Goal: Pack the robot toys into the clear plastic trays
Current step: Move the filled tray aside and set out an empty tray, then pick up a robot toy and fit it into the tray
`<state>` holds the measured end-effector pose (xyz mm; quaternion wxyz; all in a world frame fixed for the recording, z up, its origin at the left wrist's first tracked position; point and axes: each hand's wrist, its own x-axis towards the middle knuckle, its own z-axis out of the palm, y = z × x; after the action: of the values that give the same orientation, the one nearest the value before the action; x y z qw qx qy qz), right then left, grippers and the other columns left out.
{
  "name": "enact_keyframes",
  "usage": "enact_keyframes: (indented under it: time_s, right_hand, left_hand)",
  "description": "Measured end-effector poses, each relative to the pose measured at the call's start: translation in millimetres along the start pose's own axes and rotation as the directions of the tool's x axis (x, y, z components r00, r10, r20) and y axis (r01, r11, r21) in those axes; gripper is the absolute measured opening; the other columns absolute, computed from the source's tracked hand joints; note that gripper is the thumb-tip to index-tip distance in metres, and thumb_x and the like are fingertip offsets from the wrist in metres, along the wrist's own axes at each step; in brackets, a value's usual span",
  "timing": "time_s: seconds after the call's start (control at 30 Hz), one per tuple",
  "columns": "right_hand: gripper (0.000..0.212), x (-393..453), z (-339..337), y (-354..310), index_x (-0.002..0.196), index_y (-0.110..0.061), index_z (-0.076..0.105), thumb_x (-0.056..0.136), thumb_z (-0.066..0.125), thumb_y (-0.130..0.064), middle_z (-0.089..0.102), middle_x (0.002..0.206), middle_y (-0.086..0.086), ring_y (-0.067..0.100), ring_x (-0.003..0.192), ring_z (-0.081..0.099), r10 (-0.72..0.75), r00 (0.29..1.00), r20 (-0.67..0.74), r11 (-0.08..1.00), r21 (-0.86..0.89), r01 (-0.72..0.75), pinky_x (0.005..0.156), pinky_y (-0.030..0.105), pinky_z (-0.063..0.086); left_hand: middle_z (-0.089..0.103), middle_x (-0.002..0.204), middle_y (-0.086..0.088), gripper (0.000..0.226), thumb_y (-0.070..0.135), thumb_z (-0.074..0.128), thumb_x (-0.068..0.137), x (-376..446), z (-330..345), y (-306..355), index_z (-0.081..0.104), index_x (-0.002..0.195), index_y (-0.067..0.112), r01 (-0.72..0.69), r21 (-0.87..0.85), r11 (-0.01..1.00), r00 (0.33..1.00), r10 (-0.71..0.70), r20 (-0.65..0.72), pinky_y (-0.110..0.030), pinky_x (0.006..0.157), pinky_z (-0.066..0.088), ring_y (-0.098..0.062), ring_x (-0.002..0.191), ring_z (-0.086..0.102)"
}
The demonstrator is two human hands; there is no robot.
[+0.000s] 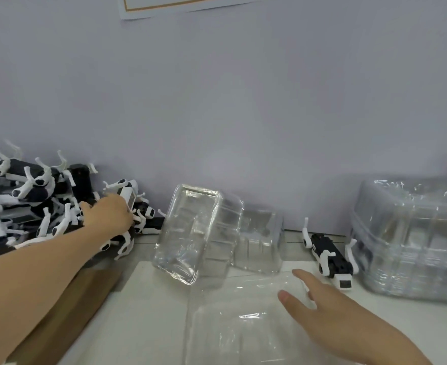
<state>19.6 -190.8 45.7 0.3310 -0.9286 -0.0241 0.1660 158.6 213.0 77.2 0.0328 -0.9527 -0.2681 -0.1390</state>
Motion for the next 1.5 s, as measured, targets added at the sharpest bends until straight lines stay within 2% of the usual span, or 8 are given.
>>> enact_keyframes:
  time_s: [0.2,0.33,0.47,0.77,0.97,1.23,1.4,1.5]
  right_hand:
    - [0.071,-1.1,-3.1,1.1,0.154,-0.042,0.013,0.093,0.037,-0.069,0.038,0.147,-0.007,0.011,0.135,0.038,-0.035,0.999,-0.014,0.999,-0.031,0.034,0.107,0.025,0.032]
    - [0.071,-1.8,-1.5,-1.4,0.155,-0.038,0.014,0.095,0.039,-0.065,0.039,0.148,-0.007,0.012,0.139,0.036,-0.083,0.993,-0.084,0.996,-0.036,0.080,0.106,0.024,0.030]
    - [0.063,-4.0,-2.7,-7.3,0.152,-0.036,0.020,0.097,0.043,-0.056,0.034,0.152,-0.009,0.013,0.141,0.031,-0.177,0.960,-0.219,0.984,-0.063,0.167,0.113,0.035,0.031]
    - [0.033,-18.2,-5.1,-44.2,0.115,-0.054,0.054,0.084,0.049,-0.062,0.064,0.105,-0.025,-0.010,0.096,0.062,-0.381,0.798,-0.468,0.778,0.304,0.550,0.082,0.014,0.051]
    - [0.034,-21.1,9.0,-58.7,0.110,-0.043,0.066,0.090,0.044,-0.059,0.073,0.096,-0.019,0.002,0.090,0.070,-0.500,0.822,-0.271,0.705,0.423,0.569,0.081,0.025,0.056]
    - [0.032,-12.1,22.0,-57.2,0.112,-0.037,0.052,0.086,0.058,-0.055,0.069,0.090,-0.027,-0.008,0.081,0.067,-0.311,0.841,-0.443,0.705,0.487,0.517,0.064,0.009,0.047]
    - [0.033,-5.5,21.3,-53.2,0.109,-0.039,0.041,0.086,0.059,-0.052,0.070,0.081,-0.017,-0.003,0.072,0.066,-0.194,0.777,-0.599,0.730,0.441,0.522,0.059,0.015,0.045]
    - [0.017,-5.6,14.2,-46.3,0.101,-0.036,0.054,0.090,0.057,-0.048,0.067,0.084,-0.010,0.010,0.078,0.066,-0.221,0.718,-0.659,0.780,0.323,0.537,0.064,0.025,0.051]
  left_hand:
    - [0.059,0.075,-0.007,0.024,0.035,0.057,0.093,-11.1,-11.3,9.5,0.053,0.091,0.012,0.053,-0.532,0.845,0.997,-0.077,-0.024,-0.039,0.074,0.053,-0.027,0.070,0.060]
    - [0.061,0.079,-0.002,0.037,0.027,0.062,0.089,-37.3,-48.0,33.3,0.058,0.121,0.008,0.081,-0.812,0.578,0.982,-0.184,-0.033,-0.027,0.049,0.043,-0.017,0.067,0.061]
    - [0.068,0.099,-0.003,0.023,0.022,0.070,0.086,-90.6,-90.3,60.3,0.053,0.102,0.019,-0.010,-0.967,0.253,0.990,-0.134,-0.045,-0.022,0.051,0.053,-0.016,0.066,0.071]
    - [0.070,0.095,0.012,0.042,0.017,0.082,0.077,-245.3,-106.4,91.8,0.051,0.099,0.035,-0.124,-0.992,-0.017,0.988,-0.089,-0.122,-0.013,0.065,0.052,0.000,0.078,0.070]
    - [0.069,0.088,0.028,0.041,0.023,0.083,0.078,-276.9,-77.7,101.5,0.051,0.098,0.039,-0.197,-0.975,0.103,0.979,0.079,-0.189,-0.010,0.062,0.048,0.003,0.079,0.068]
    - [0.070,0.105,0.025,0.043,0.005,0.058,0.092,-282.3,-72.3,103.8,0.063,0.115,0.041,-0.311,-0.943,0.116,0.879,0.412,-0.239,-0.018,0.090,0.051,0.002,0.108,0.063]
    - [0.074,0.090,0.024,0.030,0.017,0.053,0.082,-274.5,-77.0,96.6,0.072,0.091,0.038,-0.192,-0.981,0.008,0.950,0.253,-0.184,-0.016,0.085,0.053,0.003,0.092,0.069]
    - [0.072,0.086,0.016,0.024,0.008,0.060,0.087,-261.8,-63.4,82.5,0.072,0.087,0.028,-0.090,-0.984,0.156,0.990,0.123,-0.071,-0.007,0.076,0.046,0.003,0.088,0.065]
